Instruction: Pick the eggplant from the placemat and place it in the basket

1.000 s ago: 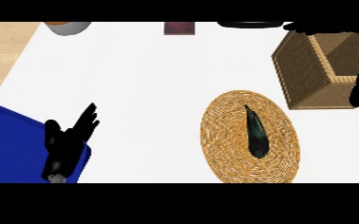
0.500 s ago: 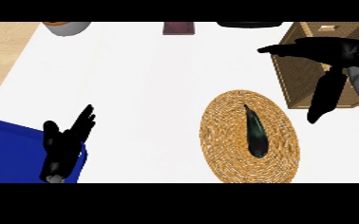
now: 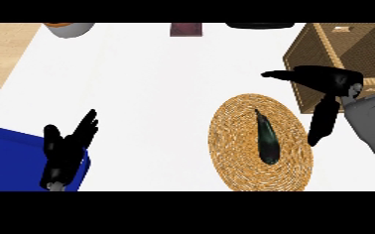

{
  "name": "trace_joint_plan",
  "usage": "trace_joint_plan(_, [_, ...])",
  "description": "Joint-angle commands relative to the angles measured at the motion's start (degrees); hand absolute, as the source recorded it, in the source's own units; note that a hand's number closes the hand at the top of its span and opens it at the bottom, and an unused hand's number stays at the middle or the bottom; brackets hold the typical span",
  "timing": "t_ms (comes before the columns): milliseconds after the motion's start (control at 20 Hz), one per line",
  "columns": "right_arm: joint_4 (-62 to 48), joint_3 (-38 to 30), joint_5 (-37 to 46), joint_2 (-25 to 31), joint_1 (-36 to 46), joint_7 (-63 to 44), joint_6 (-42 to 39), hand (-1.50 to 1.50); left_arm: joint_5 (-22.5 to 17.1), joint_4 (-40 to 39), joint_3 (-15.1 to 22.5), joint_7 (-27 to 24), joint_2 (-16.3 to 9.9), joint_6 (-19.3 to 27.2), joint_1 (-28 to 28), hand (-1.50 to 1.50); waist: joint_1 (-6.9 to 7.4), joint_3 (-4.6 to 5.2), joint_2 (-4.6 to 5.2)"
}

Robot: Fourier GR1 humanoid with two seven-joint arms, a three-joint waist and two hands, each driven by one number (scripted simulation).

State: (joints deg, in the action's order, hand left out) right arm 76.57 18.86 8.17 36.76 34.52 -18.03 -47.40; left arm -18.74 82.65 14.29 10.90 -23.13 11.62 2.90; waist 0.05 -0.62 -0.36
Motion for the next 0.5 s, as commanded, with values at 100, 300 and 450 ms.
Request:
trace_joint_plan(100, [-0.1, 0.9, 5.9, -1.3, -4.6, 4.4, 2.8, -1.5, 2.1, -4.9, 0.0, 0.5, 1.0, 0.1, 1.7, 0.0, 0.11, 0.59, 0.45])
trace_joint_plan(300, [-0.5, 0.5, 8.8, -0.9, -5.3, 7.7, 4.0, -1.5, 2.5, -2.4, 0.4, 2.9, 1.2, 0.6, 3.1, 0.0, 0.4, 0.58, 0.42])
trace_joint_plan(450, [-1.3, 0.2, 8.7, -3.9, -4.4, 4.2, 2.9, -1.5, 1.1, 1.3, -1.6, 4.1, -0.9, -1.5, 4.2, 0.0, 0.6, 0.59, 0.34])
